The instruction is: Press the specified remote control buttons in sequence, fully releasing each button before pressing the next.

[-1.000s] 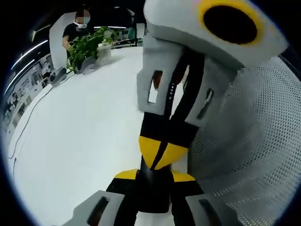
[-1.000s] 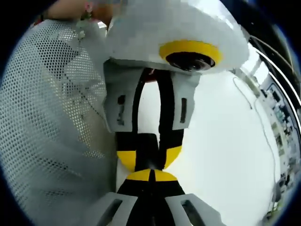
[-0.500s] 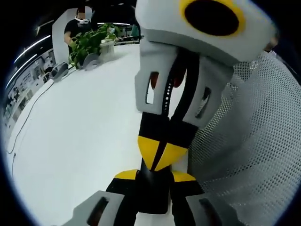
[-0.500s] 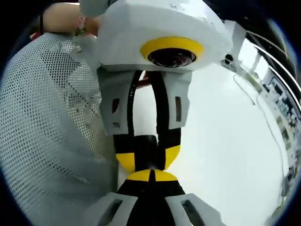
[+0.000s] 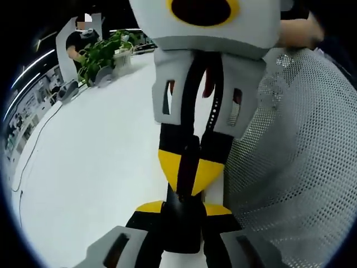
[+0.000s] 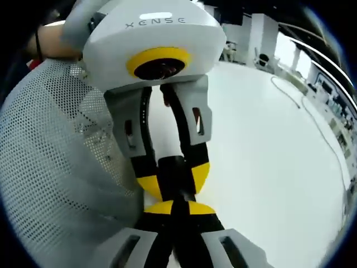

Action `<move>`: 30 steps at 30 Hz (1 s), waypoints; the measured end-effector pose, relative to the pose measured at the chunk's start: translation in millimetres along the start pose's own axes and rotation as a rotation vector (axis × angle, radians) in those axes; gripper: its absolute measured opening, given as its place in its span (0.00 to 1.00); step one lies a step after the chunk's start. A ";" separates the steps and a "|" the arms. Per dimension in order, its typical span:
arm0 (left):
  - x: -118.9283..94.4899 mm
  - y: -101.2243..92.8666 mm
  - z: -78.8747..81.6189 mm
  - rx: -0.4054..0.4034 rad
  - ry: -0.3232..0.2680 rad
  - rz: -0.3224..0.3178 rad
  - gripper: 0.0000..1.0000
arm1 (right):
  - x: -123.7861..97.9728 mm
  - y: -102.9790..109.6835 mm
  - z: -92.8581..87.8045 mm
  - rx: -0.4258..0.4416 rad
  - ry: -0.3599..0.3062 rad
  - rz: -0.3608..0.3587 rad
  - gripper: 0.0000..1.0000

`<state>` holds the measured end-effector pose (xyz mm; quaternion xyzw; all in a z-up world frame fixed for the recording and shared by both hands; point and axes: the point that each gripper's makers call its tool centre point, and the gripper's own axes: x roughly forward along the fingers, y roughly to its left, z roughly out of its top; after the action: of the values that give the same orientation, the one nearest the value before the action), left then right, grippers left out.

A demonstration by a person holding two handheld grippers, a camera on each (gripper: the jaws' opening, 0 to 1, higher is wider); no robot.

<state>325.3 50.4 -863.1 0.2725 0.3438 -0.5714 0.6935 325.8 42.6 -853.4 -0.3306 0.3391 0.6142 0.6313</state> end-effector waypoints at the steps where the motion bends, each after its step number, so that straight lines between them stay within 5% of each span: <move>1: 0.1 0.1 0.0 0.002 0.001 0.000 0.25 | -1.4 -0.5 -1.5 0.008 -0.003 0.000 0.10; 6: 1.4 0.3 1.0 0.003 0.002 -0.002 0.25 | -2.5 -0.1 -5.1 0.029 -0.001 0.004 0.16; 10: 1.3 0.4 1.3 0.001 0.003 -0.001 0.25 | 0.1 9.5 -8.6 0.030 0.002 0.049 0.32; 18: 1.9 0.9 1.4 -0.001 0.010 0.001 0.25 | -4.4 -3.5 -26.0 -0.025 0.072 -0.008 0.28; 28: 2.5 1.7 1.9 0.001 0.022 -0.004 0.25 | -0.9 -3.8 -25.9 -0.066 0.090 0.000 0.21; 30: 3.5 5.0 3.5 -0.070 0.015 0.001 0.25 | -0.4 -5.2 -25.9 -0.063 0.107 0.001 0.21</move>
<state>331.2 46.6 -863.8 0.2525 0.3686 -0.5565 0.7005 330.4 20.5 -867.3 -0.3823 0.3529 0.6062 0.6015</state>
